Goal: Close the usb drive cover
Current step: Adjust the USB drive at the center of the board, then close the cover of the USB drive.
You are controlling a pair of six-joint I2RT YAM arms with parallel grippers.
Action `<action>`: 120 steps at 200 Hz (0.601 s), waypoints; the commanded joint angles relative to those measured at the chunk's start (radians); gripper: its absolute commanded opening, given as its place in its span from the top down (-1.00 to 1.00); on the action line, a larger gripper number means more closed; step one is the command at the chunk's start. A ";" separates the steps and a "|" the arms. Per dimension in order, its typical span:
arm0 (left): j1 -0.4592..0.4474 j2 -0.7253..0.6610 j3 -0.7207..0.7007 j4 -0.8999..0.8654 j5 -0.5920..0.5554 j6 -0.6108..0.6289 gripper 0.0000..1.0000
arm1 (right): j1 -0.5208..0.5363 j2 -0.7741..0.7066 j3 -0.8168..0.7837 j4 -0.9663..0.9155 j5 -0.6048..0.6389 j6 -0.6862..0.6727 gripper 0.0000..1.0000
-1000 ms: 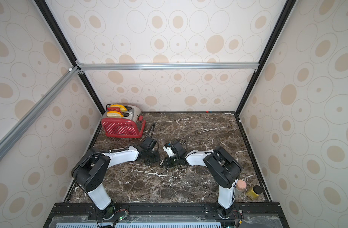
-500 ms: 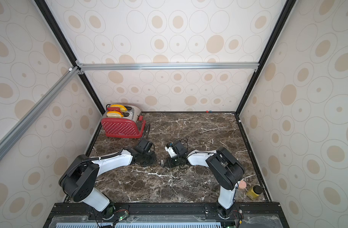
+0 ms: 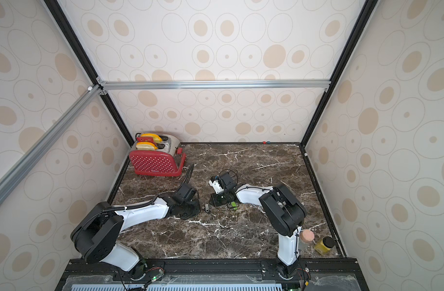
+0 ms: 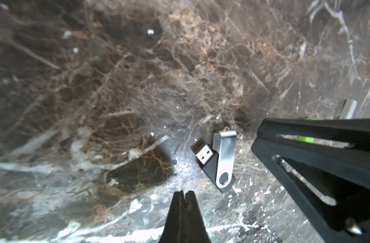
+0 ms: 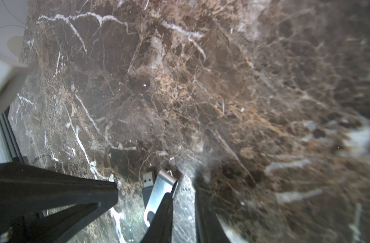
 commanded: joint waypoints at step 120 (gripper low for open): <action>-0.002 0.102 0.066 -0.019 -0.085 -0.040 1.00 | -0.005 0.059 -0.054 0.042 -0.062 0.040 0.54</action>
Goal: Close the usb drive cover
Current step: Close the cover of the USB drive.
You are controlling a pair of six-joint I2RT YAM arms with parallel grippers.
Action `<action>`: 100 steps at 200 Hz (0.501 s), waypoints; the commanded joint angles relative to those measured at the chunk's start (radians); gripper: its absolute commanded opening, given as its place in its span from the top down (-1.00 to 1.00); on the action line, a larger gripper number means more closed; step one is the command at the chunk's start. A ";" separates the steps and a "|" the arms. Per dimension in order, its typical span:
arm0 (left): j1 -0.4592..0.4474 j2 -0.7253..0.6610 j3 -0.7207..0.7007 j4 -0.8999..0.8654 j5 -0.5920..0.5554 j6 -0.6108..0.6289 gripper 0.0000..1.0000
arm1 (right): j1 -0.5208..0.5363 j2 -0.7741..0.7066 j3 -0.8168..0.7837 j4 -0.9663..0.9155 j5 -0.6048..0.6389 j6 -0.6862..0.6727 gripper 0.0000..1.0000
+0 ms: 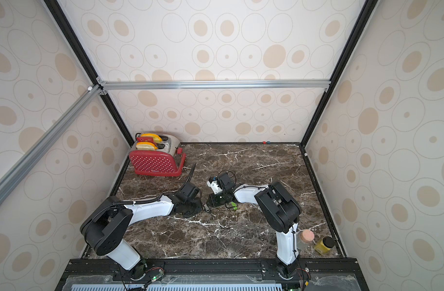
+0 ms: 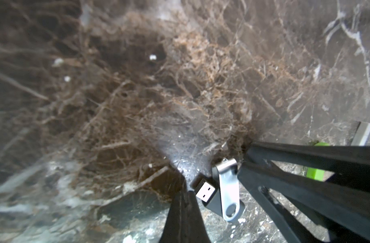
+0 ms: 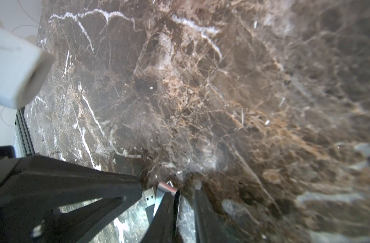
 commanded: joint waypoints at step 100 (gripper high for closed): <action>-0.002 0.013 0.045 -0.056 -0.031 -0.016 1.00 | -0.014 -0.087 -0.118 -0.022 0.073 0.031 0.71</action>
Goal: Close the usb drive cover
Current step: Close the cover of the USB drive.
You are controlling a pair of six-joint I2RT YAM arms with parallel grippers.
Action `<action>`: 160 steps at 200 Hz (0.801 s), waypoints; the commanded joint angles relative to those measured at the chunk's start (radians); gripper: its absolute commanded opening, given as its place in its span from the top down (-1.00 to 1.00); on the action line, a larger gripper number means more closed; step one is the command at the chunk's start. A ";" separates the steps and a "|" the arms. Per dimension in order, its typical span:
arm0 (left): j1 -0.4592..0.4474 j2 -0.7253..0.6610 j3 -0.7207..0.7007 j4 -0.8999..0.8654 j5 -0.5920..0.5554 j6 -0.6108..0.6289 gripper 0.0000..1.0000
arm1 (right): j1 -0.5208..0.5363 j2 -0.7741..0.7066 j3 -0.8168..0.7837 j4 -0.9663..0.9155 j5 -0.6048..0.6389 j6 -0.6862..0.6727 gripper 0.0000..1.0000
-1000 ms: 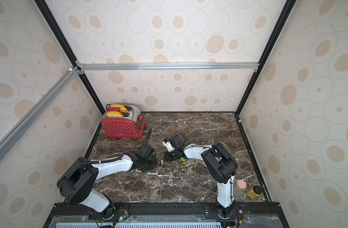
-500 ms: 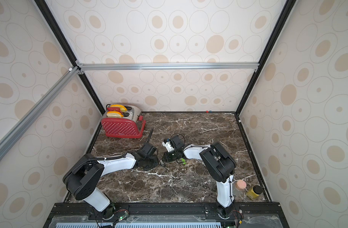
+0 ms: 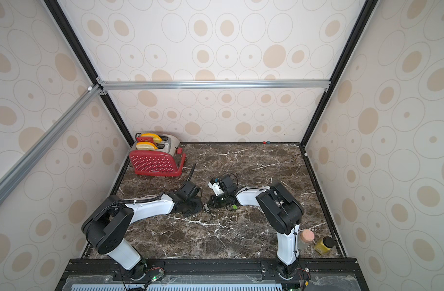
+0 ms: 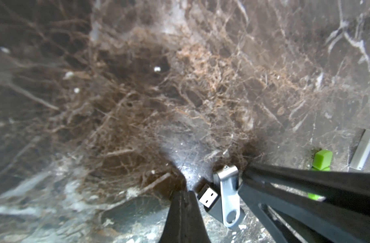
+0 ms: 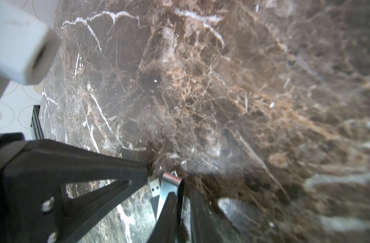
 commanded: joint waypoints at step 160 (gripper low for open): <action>-0.018 0.030 -0.028 0.046 0.024 -0.061 1.00 | 0.008 0.067 0.004 -0.056 0.036 0.009 1.00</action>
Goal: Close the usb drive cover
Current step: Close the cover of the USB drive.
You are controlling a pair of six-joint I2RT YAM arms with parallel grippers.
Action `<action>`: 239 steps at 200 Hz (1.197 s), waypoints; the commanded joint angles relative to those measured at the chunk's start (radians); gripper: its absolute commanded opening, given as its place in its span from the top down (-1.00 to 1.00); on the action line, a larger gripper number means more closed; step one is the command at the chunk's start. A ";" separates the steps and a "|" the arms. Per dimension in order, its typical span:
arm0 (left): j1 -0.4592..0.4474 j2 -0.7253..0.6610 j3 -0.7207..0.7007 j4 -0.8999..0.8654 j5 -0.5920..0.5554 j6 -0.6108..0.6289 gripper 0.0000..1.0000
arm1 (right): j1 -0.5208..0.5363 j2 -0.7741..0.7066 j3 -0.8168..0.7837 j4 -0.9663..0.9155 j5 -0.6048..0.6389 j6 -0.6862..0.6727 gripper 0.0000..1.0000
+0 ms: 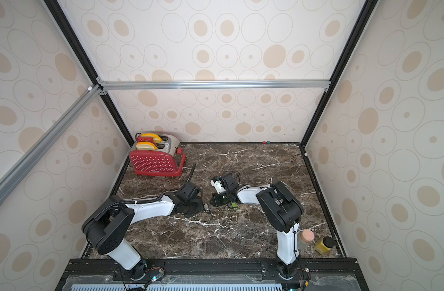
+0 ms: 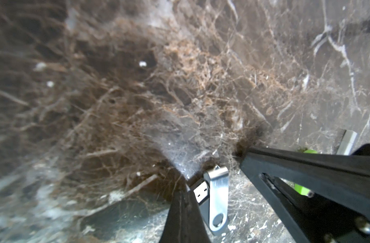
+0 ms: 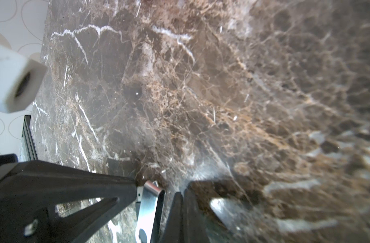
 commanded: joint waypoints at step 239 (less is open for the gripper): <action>-0.001 -0.050 0.033 -0.105 -0.054 0.029 1.00 | 0.044 0.010 -0.046 -0.133 0.046 -0.005 1.00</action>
